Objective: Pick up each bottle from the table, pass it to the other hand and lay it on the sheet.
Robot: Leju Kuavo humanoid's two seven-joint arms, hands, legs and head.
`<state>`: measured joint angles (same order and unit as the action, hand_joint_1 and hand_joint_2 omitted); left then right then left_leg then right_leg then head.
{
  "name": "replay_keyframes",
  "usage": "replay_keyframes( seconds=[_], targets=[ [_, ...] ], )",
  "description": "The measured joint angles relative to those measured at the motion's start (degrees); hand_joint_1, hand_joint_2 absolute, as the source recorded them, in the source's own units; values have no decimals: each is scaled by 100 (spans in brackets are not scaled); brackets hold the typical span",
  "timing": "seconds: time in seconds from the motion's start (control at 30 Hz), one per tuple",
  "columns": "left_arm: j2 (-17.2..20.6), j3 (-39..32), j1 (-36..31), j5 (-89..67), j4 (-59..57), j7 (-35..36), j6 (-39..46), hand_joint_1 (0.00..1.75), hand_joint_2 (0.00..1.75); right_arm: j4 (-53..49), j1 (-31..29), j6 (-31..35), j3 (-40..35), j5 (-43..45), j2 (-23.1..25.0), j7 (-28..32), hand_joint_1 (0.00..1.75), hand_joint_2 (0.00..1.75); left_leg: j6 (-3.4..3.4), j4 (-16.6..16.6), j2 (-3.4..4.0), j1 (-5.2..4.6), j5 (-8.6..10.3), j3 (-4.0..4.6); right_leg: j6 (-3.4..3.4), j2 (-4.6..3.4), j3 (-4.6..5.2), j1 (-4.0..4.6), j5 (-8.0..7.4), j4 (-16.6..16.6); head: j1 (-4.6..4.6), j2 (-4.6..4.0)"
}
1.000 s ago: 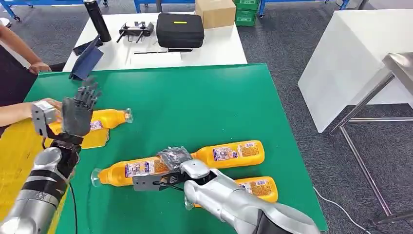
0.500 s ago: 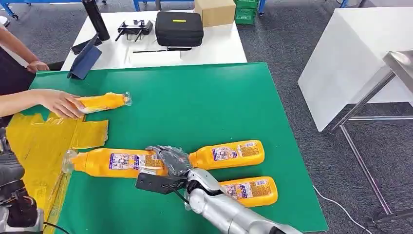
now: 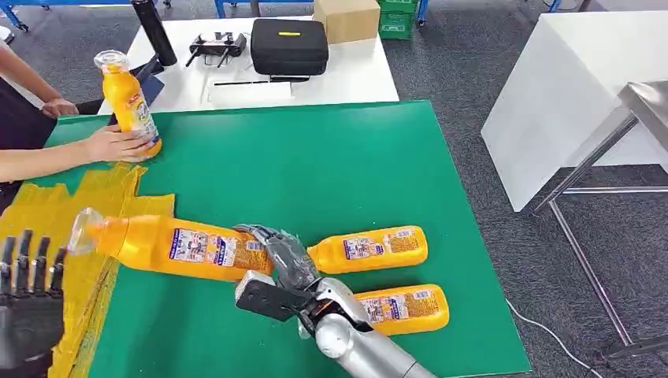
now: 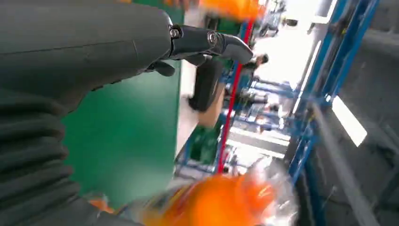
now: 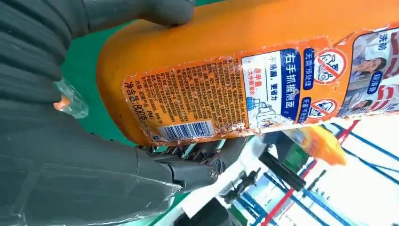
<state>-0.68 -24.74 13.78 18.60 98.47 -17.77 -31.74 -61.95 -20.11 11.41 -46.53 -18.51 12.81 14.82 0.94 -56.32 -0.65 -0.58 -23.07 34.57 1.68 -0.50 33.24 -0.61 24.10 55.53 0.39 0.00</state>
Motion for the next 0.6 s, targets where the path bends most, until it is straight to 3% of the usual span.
replay_keyframes(
  seconds=[0.3, 0.6],
  targets=[
    [-155, 711, 594, -472, 579, -223, -275, 0, 175, -240, 51, -92, 83, 4, -11, 39, 175, 175, 0, 0, 0, 6, 1, -1, 0, 0, -2, 5, 0, 1, -2, 0],
    [57, 1812, 840, -808, 909, -566, 435, 0, 175, -236, 52, -326, 70, -37, 90, -68, 175, 175, 0, 0, -2, 6, 1, 0, 0, 1, -3, 5, 0, 1, 0, 0]
  ],
)
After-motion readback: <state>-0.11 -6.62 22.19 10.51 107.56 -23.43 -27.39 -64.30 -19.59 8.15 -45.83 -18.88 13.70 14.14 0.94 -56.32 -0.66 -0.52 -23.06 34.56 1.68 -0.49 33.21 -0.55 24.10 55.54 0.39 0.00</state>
